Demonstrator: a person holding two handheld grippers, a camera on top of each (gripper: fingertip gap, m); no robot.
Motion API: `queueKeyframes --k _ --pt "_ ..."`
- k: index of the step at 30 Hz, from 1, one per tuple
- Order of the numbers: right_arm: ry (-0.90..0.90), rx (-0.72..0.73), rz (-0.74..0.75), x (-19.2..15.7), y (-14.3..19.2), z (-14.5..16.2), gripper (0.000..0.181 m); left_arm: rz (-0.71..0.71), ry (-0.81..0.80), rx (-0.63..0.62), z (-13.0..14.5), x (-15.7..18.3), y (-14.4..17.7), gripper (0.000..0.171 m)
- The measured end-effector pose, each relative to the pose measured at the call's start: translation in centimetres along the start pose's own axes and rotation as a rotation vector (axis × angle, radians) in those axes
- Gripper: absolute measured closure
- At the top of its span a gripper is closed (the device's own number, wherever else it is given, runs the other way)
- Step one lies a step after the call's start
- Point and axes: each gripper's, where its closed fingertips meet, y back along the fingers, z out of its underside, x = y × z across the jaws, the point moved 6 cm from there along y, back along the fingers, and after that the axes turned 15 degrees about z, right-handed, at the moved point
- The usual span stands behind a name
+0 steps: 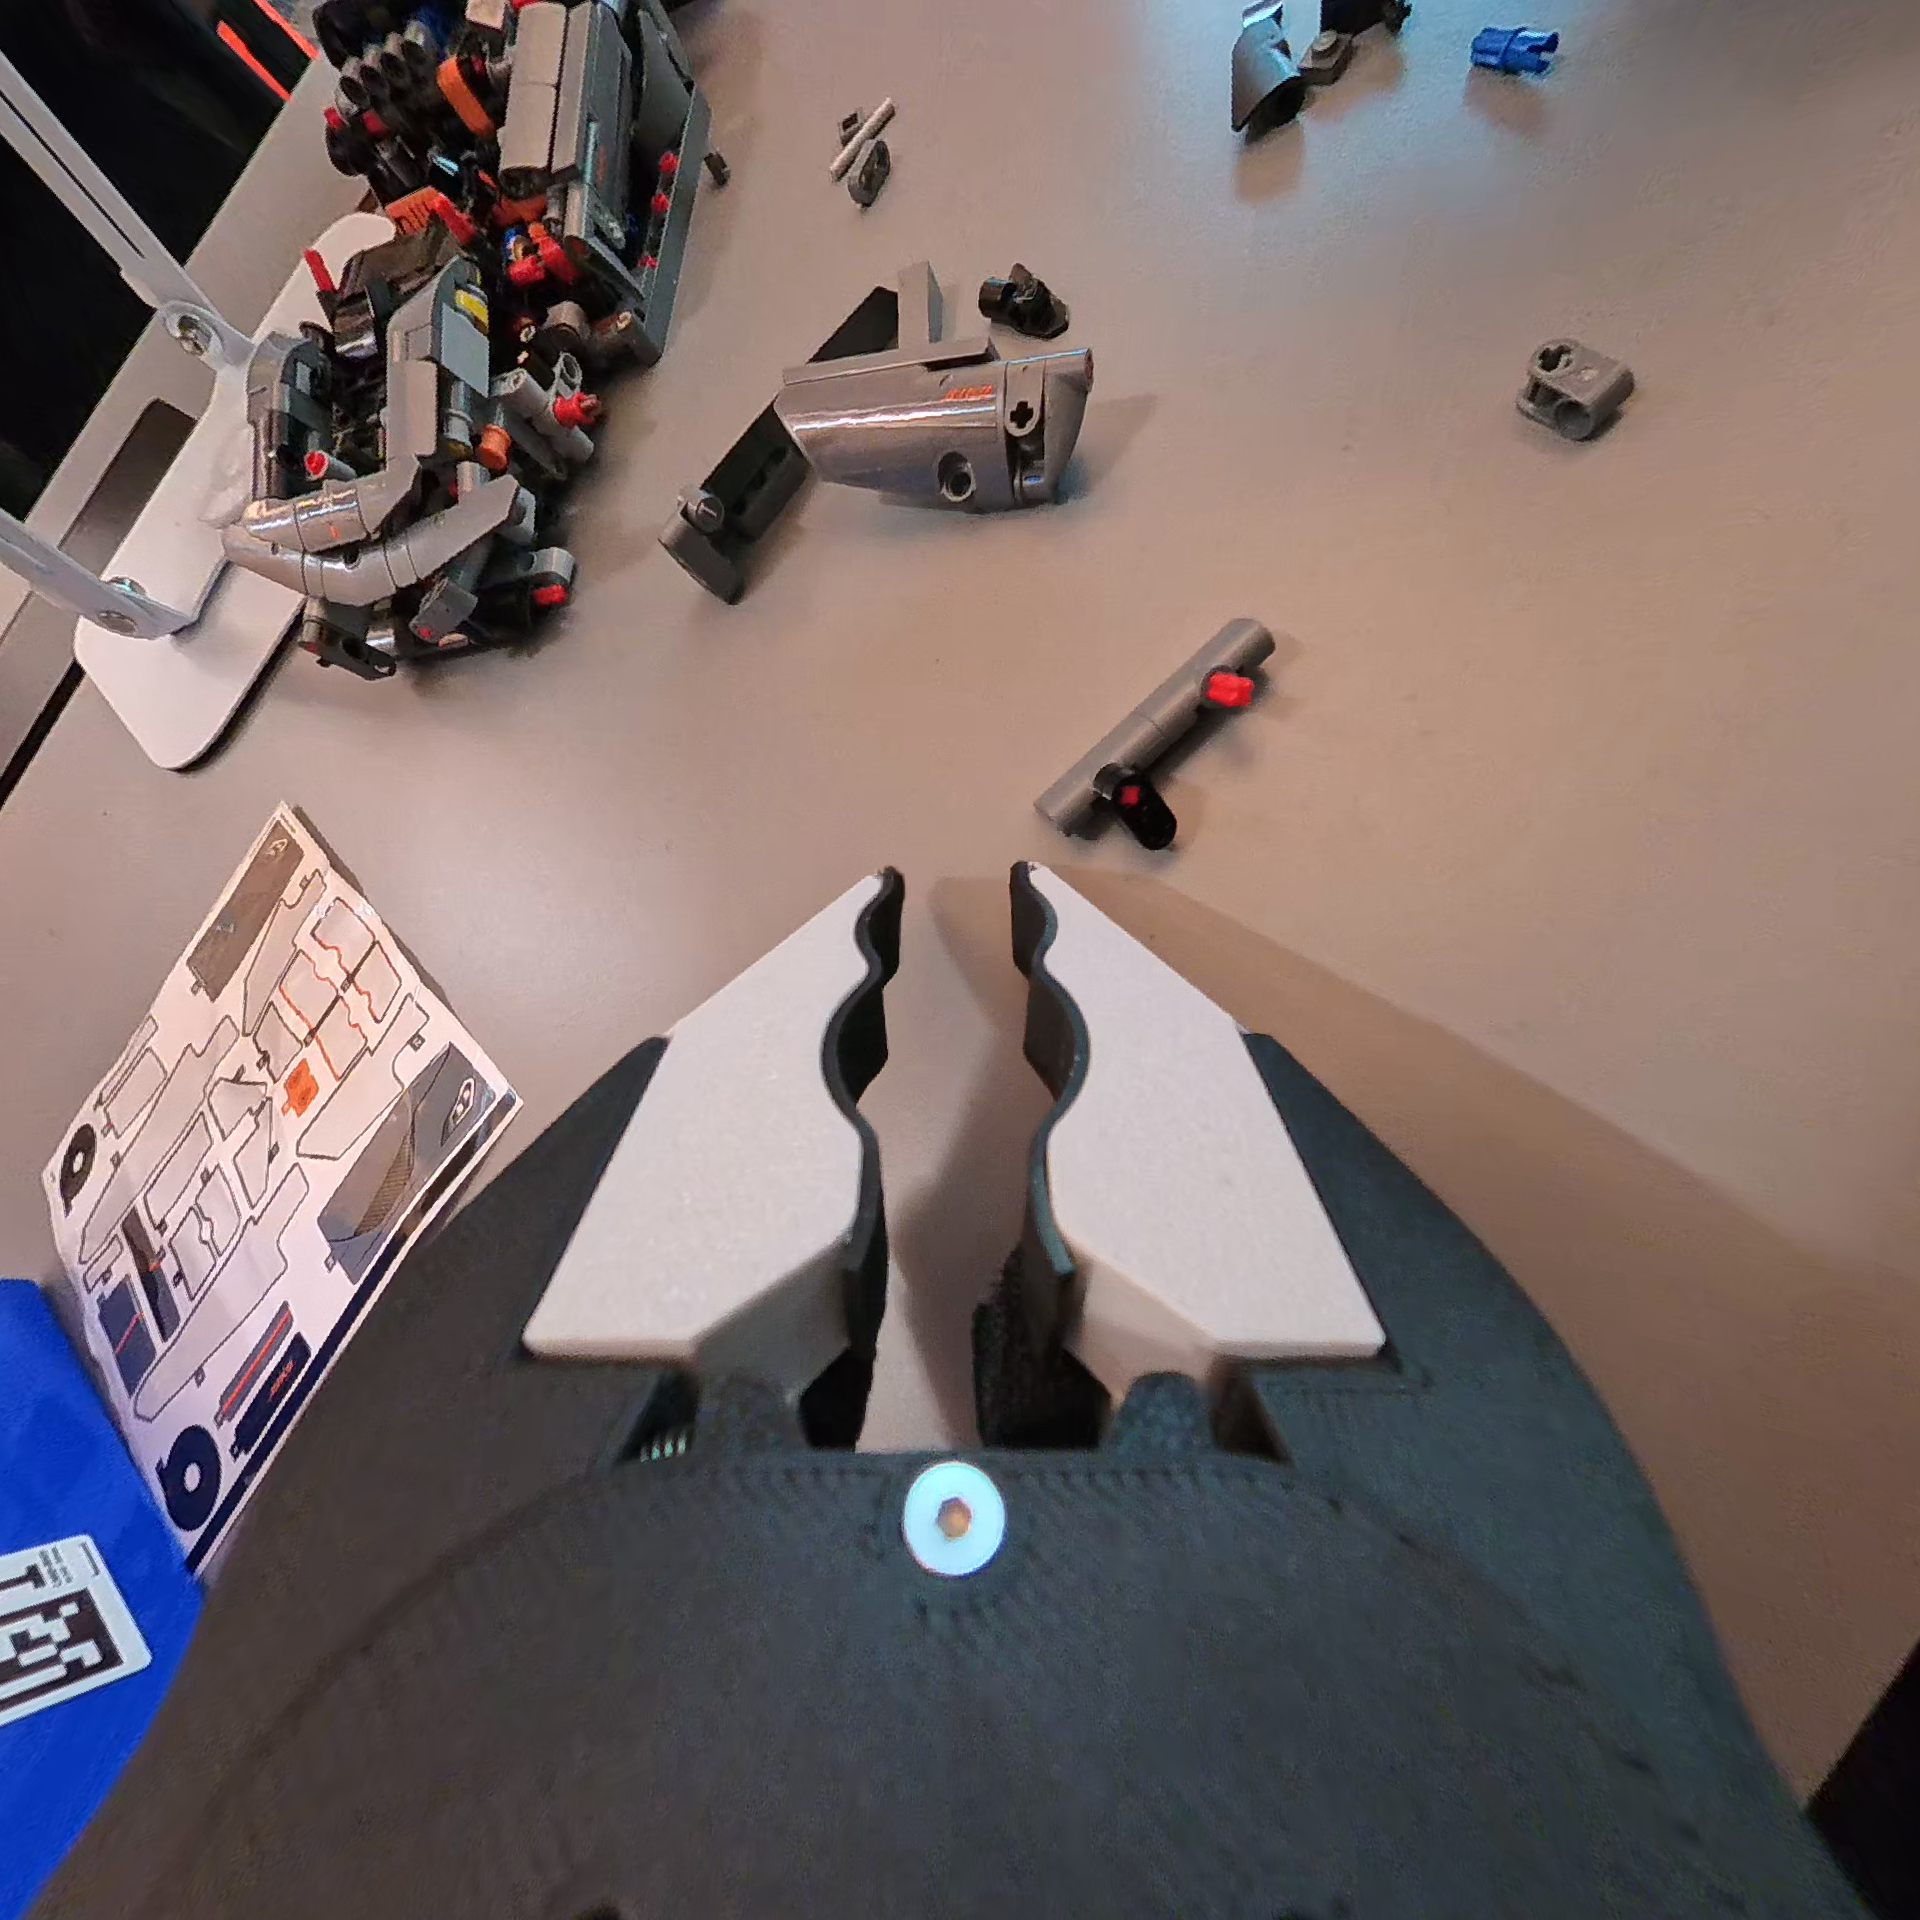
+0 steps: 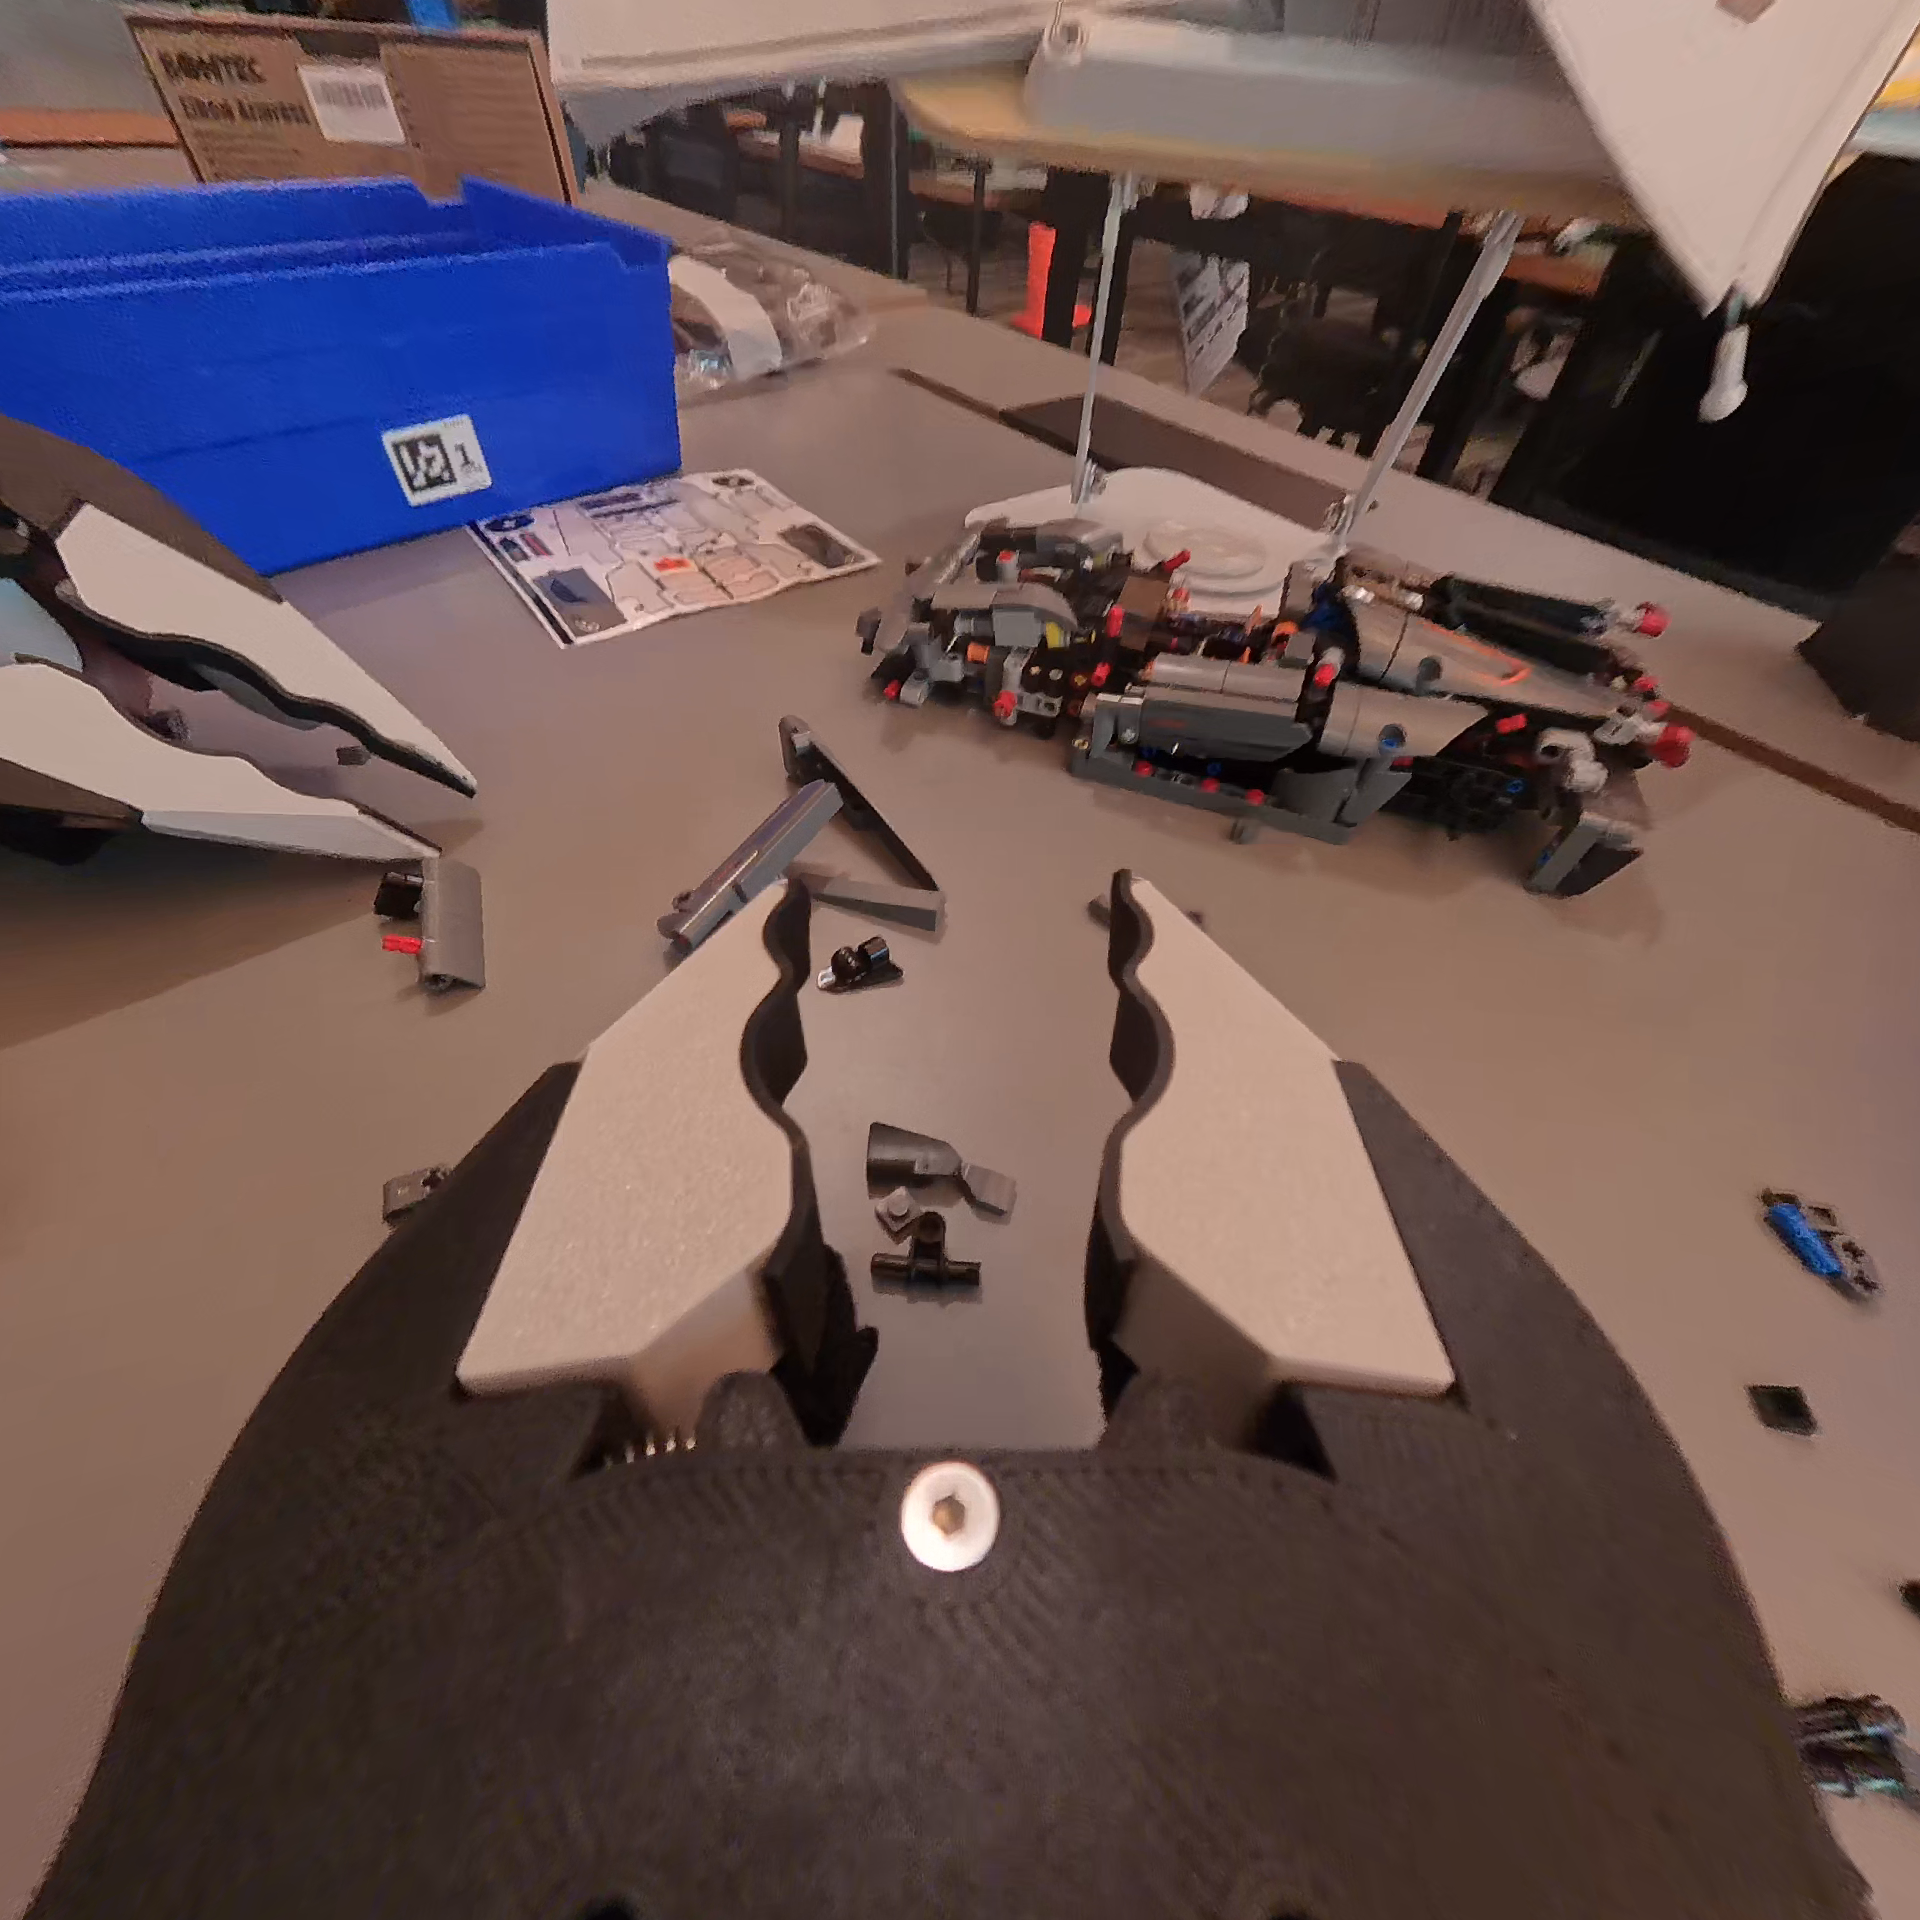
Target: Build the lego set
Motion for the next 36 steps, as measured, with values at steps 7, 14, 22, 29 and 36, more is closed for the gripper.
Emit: queueKeyframes --k 7,14,22,29,36 --pt "-0.083 0.192 0.144 2.8 2.9 -2.0 0.143 -0.005 -0.002 0.0 0.0 0.0 0.0 0.151" --pt "-0.143 0.285 0.316 6.4 6.3 -2.9 0.176 -0.002 -0.005 0.0 0.0 0.0 0.0 0.152" --pt "-0.198 0.252 0.427 10.0 7.8 -1.0 0.17 0.0 -0.01 0.0 0.0 0.1 0.0 0.152" --pt "-0.273 0.294 0.448 11.2 8.6 -0.8 0.162 -0.002 -0.007 -0.001 -0.1 0.1 0.0 0.153" --pt "-0.266 0.357 0.512 12.5 10.5 -1.2 0.16 -0.002 -0.009 -0.001 0.0 0.1 0.0 0.153"
